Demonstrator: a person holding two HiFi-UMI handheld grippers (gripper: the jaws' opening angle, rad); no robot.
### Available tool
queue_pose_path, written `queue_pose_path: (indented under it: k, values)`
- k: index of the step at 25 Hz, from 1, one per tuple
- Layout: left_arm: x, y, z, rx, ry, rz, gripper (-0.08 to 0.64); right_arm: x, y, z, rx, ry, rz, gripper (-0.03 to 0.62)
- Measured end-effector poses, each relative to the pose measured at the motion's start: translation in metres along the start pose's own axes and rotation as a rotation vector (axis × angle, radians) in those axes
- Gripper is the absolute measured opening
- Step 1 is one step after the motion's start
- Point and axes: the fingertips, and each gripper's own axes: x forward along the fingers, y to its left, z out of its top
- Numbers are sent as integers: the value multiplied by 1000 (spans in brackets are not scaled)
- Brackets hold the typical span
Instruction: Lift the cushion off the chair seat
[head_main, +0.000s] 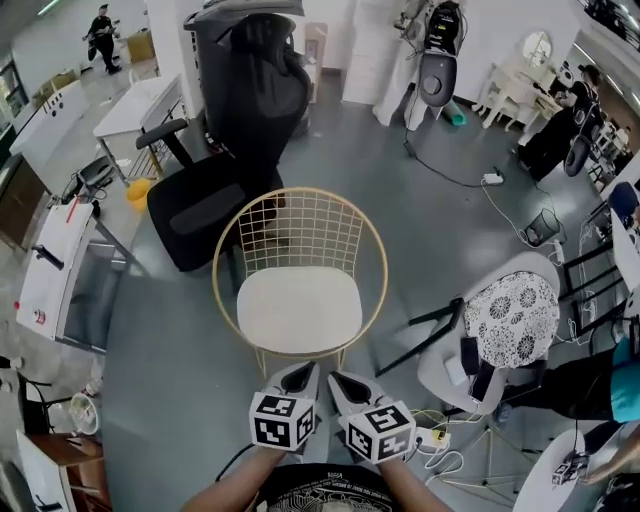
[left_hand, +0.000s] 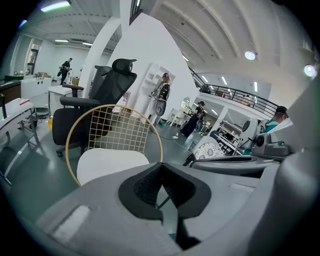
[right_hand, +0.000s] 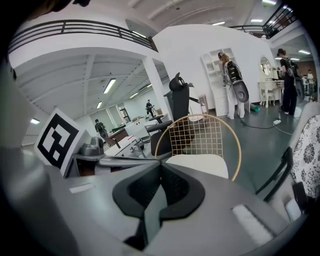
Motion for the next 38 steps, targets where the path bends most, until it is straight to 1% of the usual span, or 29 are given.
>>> queue_pose_path:
  k: [2,6,9,12,16,19,23,25,28,30,34,35,38]
  values:
    - [8,0,2,-46,-14,7,-3,5,-6,4,-20,27,34,-2]
    - [22,9,0,-161,-51,29,-3,23,-23,9,-61,65,85,-1]
    - [32,17,-9,-215,-56,56,-2,36,-30,11,-90,88,127,-2]
    - [43,26,-24,-277,-59,70,-2,49,-36,7,-123,117,166,-2]
    - [62,44,-40,-383,-79,87,-2,69,-44,1,-144,154,223,-2]
    - [77,60,-54,-452,-114,94,-2,85,-49,-8,-167,174,257,-2]
    - [96,83,-88,-522,-156,76,-2,105,-51,-33,-201,190,302,0]
    - [103,91,-97,-569,-173,84,-2,111,-52,-35,-214,212,323,-1]
    - [110,107,-102,-645,-198,107,-2,117,-52,-31,-221,247,340,-1]
    - [115,117,-112,-689,-220,123,0,120,-53,-36,-226,264,349,-2]
    - [125,134,-136,-730,-248,140,4,126,-56,-51,-233,288,364,-2]
    - [128,137,-141,-741,-255,139,27,127,-57,-53,-239,292,367,-2]
    - [137,147,-154,-799,-286,116,65,132,-61,-57,-257,295,370,-2]
